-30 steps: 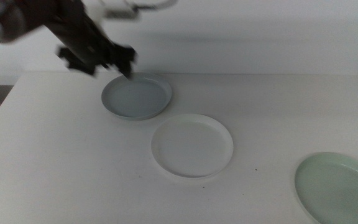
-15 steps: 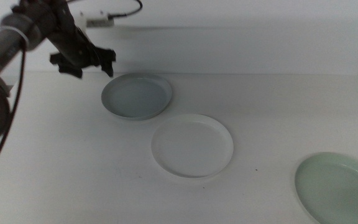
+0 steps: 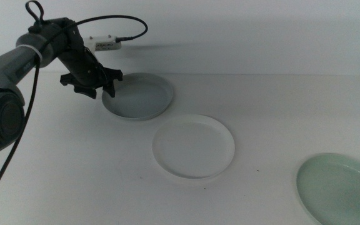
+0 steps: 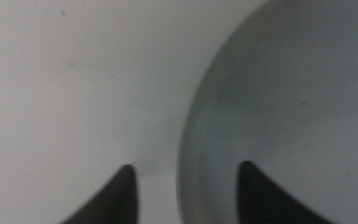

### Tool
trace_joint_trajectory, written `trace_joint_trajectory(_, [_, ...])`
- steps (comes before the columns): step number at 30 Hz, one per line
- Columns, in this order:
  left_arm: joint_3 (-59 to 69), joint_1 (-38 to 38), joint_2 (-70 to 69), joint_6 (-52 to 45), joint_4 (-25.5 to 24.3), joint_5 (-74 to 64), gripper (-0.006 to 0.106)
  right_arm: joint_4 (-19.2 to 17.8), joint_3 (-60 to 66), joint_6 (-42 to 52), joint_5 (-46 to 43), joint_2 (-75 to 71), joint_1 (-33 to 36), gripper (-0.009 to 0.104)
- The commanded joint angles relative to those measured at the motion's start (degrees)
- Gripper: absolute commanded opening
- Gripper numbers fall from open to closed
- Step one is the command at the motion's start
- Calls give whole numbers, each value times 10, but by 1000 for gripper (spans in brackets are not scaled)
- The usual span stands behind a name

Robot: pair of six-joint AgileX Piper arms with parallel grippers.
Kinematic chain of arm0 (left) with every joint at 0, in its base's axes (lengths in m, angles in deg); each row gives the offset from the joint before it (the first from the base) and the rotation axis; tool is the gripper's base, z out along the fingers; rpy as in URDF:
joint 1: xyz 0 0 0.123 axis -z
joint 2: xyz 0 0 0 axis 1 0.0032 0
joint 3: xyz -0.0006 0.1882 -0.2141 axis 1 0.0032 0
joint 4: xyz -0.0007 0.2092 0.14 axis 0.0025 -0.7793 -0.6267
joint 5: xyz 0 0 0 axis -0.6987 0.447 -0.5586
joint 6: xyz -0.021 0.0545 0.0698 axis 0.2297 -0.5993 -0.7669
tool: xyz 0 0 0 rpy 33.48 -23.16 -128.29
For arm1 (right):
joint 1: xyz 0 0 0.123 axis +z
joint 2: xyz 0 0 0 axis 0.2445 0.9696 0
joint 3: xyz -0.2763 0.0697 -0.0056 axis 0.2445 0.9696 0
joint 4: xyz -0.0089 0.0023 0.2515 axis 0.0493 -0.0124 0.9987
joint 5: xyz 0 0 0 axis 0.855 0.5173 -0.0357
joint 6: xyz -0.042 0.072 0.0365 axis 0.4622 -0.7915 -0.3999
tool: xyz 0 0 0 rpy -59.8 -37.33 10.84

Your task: Stack the three bowls on top of each other.

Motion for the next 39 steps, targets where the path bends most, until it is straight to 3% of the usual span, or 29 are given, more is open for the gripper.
trace_joint_trajectory(1, [-2, 1, 7, -3, 12, -5, 44, -4, 2, 3, -8, -2, -5, 93])
trace_joint_trajectory(5, [-2, 1, 18, -3, 32, -15, 9, -4, 2, 3, -8, -2, -5, 93])
trace_joint_trajectory(7, [-2, 1, 18, -3, 33, -21, -2, -4, 2, 3, -8, -2, -5, 93])
trace_joint_trajectory(16, [59, 17, -158, -15, -9, -29, -2, -4, 2, 3, -8, -2, -5, 93])
trace_joint_trajectory(24, [342, 100, -354, 38, 2, 135, -2, -4, 2, 3, -8, -2, -5, 93])
trace_joint_trajectory(31, [475, 175, -354, 49, 53, 238, -2, -4, 2, 3, -8, -2, -5, 93])
trace_joint_trajectory(39, [488, 190, -300, 43, 102, 269, -2, -4, 2, 3, -8, -2, -5, 93])
